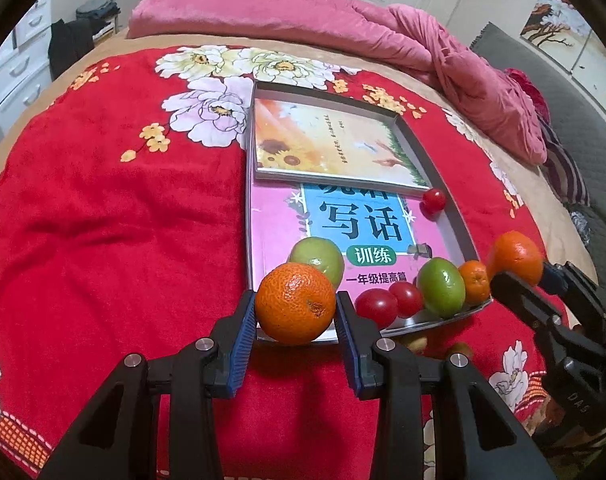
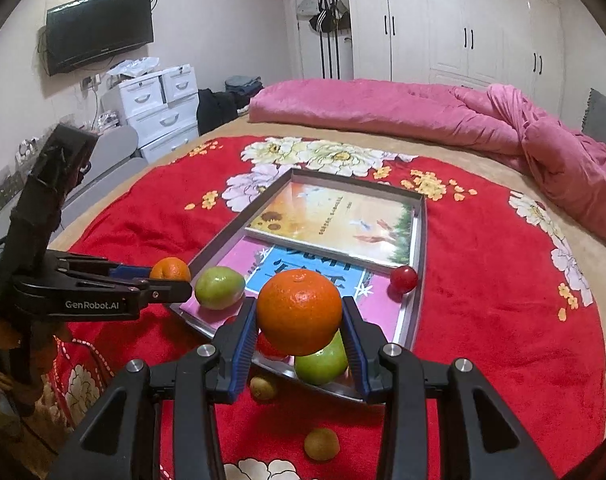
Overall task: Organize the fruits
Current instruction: 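Lower both oranges into the tray and open both tools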
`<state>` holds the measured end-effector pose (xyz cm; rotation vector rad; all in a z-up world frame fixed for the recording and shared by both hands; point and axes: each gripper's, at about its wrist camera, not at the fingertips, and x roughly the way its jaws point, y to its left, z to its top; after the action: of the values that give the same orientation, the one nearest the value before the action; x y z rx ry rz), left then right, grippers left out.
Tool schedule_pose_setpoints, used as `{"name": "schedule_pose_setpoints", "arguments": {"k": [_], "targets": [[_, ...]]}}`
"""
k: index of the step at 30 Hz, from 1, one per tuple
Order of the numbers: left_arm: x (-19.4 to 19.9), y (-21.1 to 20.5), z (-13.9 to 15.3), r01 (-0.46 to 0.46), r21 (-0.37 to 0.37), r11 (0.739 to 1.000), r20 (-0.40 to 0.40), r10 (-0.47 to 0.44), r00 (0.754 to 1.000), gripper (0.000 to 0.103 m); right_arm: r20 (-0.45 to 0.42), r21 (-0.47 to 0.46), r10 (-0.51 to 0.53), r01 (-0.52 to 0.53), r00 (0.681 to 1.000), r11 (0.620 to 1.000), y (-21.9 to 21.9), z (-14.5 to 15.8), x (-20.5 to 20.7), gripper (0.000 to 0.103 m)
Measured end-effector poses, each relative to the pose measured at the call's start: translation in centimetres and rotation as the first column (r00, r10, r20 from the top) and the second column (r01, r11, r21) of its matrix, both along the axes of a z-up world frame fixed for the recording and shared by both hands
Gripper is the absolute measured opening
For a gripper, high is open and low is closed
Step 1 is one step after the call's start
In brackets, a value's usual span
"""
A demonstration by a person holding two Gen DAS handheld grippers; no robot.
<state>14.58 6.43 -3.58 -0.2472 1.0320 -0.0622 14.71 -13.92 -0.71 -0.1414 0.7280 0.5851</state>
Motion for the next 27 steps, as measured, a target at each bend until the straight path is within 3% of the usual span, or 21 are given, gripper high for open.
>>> {"name": "schedule_pose_setpoints", "arguments": {"k": [21, 27], "targets": [[0.3, -0.5, -0.7, 0.012, 0.068, 0.998, 0.002, -0.012, 1.0, 0.04, -0.051, -0.075, 0.018, -0.022, 0.999, 0.997, 1.7, -2.9, 0.6, 0.041], [0.2, -0.3, -0.8, 0.008, 0.057, 0.998, 0.005, -0.008, 1.0, 0.04, -0.057, -0.088, 0.013, -0.018, 0.998, 0.996, 1.9, -3.5, 0.8, 0.041]]}}
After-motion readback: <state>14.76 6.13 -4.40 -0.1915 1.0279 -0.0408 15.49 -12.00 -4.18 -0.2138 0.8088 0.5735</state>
